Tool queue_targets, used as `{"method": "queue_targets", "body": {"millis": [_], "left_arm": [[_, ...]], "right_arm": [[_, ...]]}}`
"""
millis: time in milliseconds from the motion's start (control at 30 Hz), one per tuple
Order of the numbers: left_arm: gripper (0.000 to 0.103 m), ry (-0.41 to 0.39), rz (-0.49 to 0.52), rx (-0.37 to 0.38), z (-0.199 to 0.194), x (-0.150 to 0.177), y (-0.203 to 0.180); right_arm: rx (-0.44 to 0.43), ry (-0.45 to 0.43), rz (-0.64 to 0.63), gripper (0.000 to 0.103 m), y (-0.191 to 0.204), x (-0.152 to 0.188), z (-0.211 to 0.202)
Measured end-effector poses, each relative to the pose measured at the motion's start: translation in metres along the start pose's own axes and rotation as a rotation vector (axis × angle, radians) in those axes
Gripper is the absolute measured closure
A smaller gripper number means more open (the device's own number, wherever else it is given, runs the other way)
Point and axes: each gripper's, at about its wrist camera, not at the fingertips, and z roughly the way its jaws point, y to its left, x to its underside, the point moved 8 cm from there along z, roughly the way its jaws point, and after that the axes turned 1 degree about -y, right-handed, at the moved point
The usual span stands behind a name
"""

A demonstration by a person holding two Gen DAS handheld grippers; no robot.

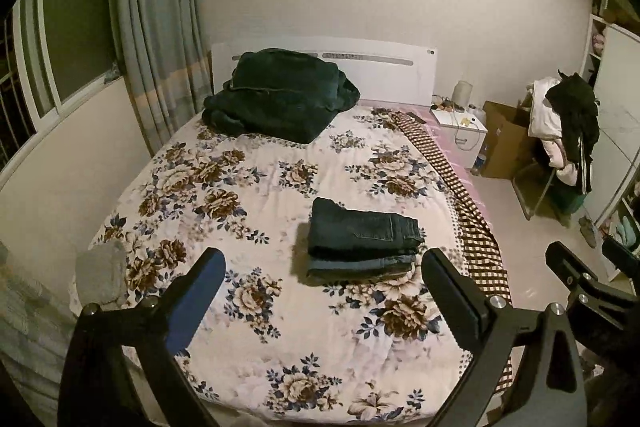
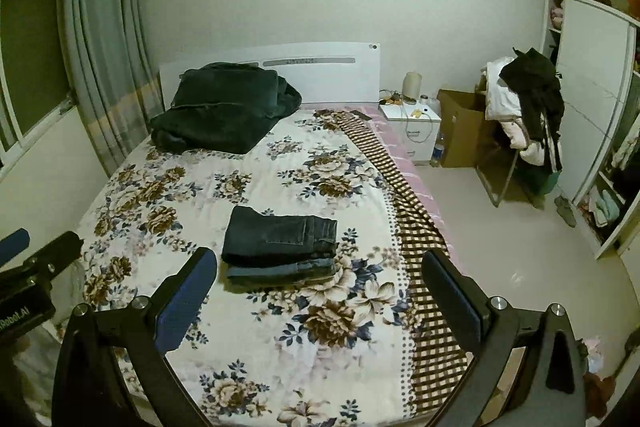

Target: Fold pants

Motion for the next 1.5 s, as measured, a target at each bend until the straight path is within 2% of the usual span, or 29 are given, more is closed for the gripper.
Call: {"method": "queue_targets", "body": {"millis": [300,733,1500], "left_arm": [[0.003,0.004,0.0,-0.01,-0.004,0.003,0.003],[0.003,0.011,0.006,-0.038,-0.013,0.01,0.011],[0.003,0.006,0.002,-0.04,-0.015,0.009,0.016]], "right_arm": [[0.013,-0.008,-0.006,0.0,0.003,-0.008,-0.002],[0.0,-0.003,-0.003,0.0,0.01,-0.004,-0.002],[-0.028,0.0,-0.008,0.0,0.018,-0.002,-0.002]]}}
